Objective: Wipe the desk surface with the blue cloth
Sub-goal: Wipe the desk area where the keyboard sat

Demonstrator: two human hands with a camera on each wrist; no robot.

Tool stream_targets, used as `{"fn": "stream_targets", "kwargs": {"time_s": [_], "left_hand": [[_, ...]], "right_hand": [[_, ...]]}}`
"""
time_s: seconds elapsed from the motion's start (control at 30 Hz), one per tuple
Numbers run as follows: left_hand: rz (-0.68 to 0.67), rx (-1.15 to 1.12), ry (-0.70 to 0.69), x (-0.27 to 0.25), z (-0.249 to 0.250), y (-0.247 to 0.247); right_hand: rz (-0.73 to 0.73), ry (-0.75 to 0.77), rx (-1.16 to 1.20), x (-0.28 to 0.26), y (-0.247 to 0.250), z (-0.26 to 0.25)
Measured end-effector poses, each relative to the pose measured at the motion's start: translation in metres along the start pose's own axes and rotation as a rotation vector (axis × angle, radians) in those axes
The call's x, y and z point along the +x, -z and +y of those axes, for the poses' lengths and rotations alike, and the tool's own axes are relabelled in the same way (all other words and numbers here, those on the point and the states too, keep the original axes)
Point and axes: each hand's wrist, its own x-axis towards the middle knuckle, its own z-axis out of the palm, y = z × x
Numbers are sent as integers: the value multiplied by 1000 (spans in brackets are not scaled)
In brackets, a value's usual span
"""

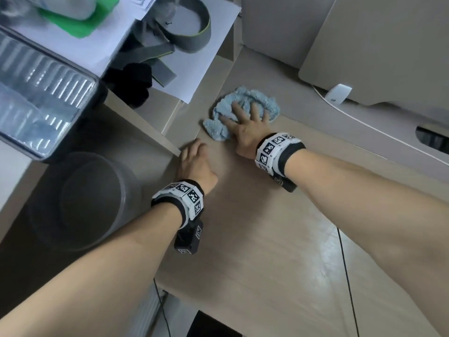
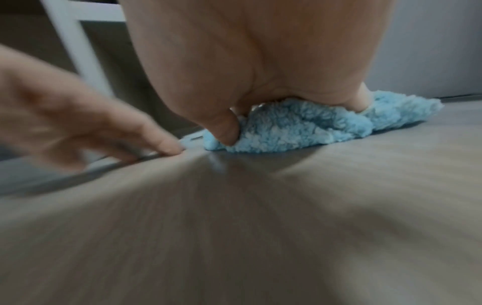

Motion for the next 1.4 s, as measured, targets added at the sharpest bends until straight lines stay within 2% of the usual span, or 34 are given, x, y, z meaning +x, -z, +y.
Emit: {"fn": "stream_targets", "kwargs": {"time_s": [0.1,0.2,0.27,0.37,0.47,0.5,0.6,0.7,0.8,0.97,1.13,1.3,1.4], "left_hand": [[10,-8,14,1,2,2],[-11,36,39,1,8,6],[-16,54,69,1,12,12],[-41,36,115,1,22,18],[-28,6,148,-1,32,20],[-9,5,147,-3,37,20],[31,33,72,-12,61,18],[-23,56,10,-13,87,12],[-51,75,-39,-11,116,0],[-97,145,-83,-6,151,-22],[-139,188,-61,-2,166,-34],[-104,197,-46,-1,167,-40],[-103,198,-57,1,165,-37]], "right_hand": [[3,125,-6,-44,-25,16],[36,118,16,-93,-48,46],[54,2,46,-113,-53,76],[78,-284,137,-126,-49,120],[63,-468,267,-116,-41,111],[53,-464,283,-113,-40,97],[66,-282,220,-125,-52,63],[60,-233,139,-160,-71,79],[51,-351,165,-195,-85,126],[55,-666,289,-246,-95,220],[36,-878,309,-272,-95,290],[12,-909,325,-258,-87,289],[0,-770,266,-242,-81,269]]}}
